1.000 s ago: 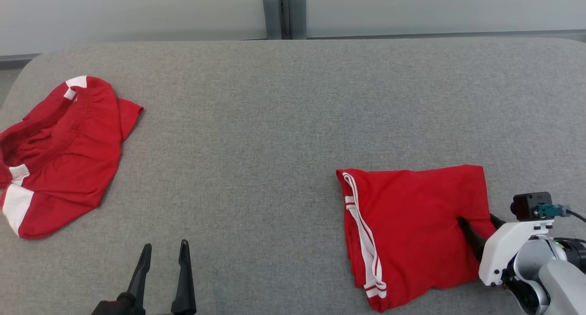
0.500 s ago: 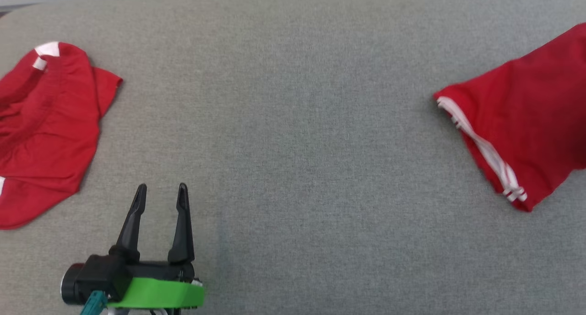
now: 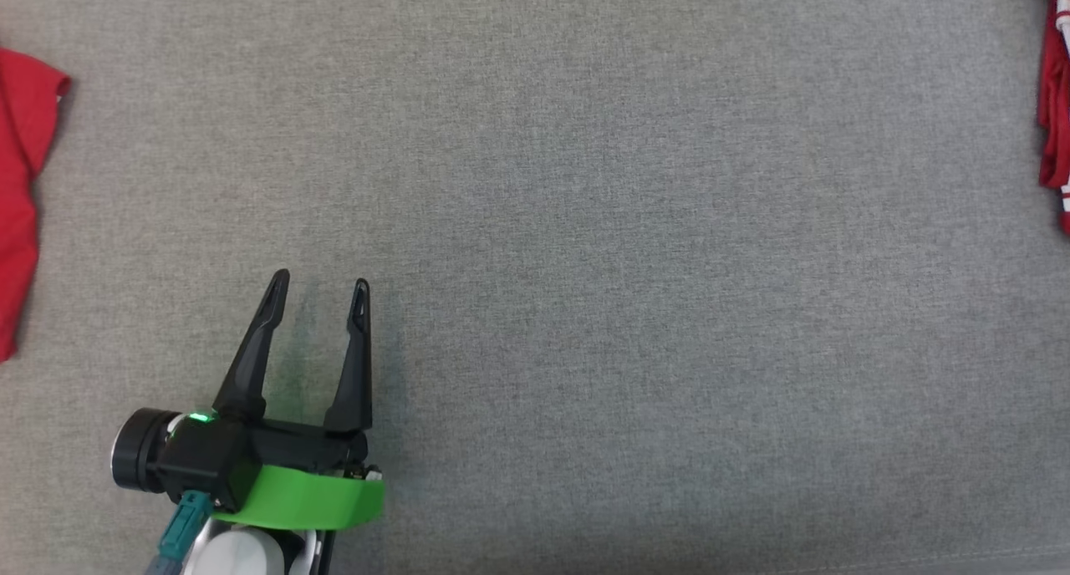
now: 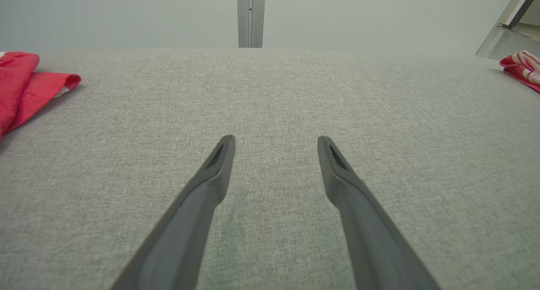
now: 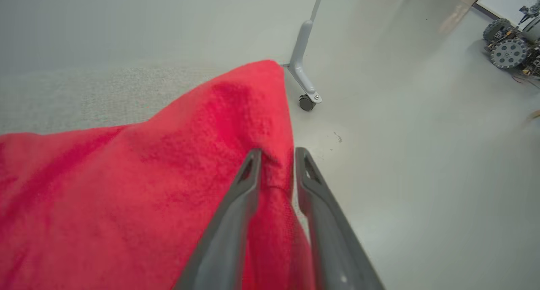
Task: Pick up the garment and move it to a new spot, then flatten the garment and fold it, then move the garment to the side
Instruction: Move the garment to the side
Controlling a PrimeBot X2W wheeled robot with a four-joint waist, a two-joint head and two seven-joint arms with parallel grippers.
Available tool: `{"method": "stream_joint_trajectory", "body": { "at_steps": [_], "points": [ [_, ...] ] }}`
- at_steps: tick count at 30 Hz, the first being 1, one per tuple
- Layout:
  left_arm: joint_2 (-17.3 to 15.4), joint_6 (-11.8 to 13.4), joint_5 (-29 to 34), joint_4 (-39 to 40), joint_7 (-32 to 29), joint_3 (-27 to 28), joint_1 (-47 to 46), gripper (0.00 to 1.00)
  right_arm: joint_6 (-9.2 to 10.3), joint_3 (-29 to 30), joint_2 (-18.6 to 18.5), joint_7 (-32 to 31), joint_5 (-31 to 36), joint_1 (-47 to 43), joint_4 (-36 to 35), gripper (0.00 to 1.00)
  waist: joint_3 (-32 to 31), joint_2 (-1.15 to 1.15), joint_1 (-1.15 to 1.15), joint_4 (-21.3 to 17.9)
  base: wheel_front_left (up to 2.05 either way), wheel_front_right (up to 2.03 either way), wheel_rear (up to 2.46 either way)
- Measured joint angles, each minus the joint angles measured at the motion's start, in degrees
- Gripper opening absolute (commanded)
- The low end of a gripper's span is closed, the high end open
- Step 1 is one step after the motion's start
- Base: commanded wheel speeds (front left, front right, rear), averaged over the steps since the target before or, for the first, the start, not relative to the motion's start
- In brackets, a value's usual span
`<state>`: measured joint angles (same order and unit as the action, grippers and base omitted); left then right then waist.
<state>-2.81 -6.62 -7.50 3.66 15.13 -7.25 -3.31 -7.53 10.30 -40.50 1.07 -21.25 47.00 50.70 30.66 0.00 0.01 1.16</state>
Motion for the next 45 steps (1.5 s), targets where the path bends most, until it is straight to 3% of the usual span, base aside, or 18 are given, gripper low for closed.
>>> {"method": "stream_joint_trajectory", "body": {
  "at_steps": [5,10,15,19,25,28,35,45],
  "points": [
    [-0.01,-0.02,-0.32,0.16,0.01,1.09,-0.66,1.0,0.0,2.96,2.07,9.64,9.37,3.99,2.91,1.0,1.31,0.0,0.0,-0.95,0.0,0.0,0.0],
    [0.01,0.57,-2.14,-0.63,0.0,1.64,0.71,1.0,0.0,3.56,9.39,13.67,13.3,2.68,-2.92,1.0,-0.56,0.0,0.0,-1.44,0.0,0.0,0.0],
    [0.0,1.37,-3.59,-1.85,0.0,1.69,2.94,1.0,0.0,2.52,15.91,13.97,14.92,-9.12,-18.53,1.0,-5.04,0.0,-0.01,-1.95,0.0,0.0,0.0],
    [-0.01,1.69,-4.24,-3.22,0.01,2.29,5.27,1.0,-0.01,-1.82,21.91,13.99,16.34,-20.96,-28.28,1.0,-9.6,0.0,-0.01,-2.22,0.0,0.0,0.0],
    [-0.01,2.11,-5.21,-5.52,0.01,3.41,8.4,1.0,0.0,-6.75,26.8,13.97,17.33,-34.95,-36.57,1.0,-16.74,0.0,-0.01,-2.12,0.0,0.0,0.0],
    [-0.01,2.1,-5.36,-7.28,0.0,3.42,9.7,1.0,0.0,-6.31,28.64,13.99,18.31,-40.91,-39.64,1.0,-20.07,0.0,-0.01,-1.74,0.0,0.0,0.0],
    [0.0,2.01,-4.94,-9.69,0.0,3.88,11.6,1.0,0.0,-6.0,33.14,13.99,19.79,-50.39,-41.11,1.0,-26.27,0.0,-0.01,-0.39,0.0,0.0,0.0],
    [-0.01,2.04,-4.97,-9.95,0.0,5.65,12.5,1.0,0.0,-5.41,34.39,13.99,20.63,-53.81,-38.33,1.0,-30.36,0.0,-0.01,2.04,0.0,0.0,0.0]
  ]
}}
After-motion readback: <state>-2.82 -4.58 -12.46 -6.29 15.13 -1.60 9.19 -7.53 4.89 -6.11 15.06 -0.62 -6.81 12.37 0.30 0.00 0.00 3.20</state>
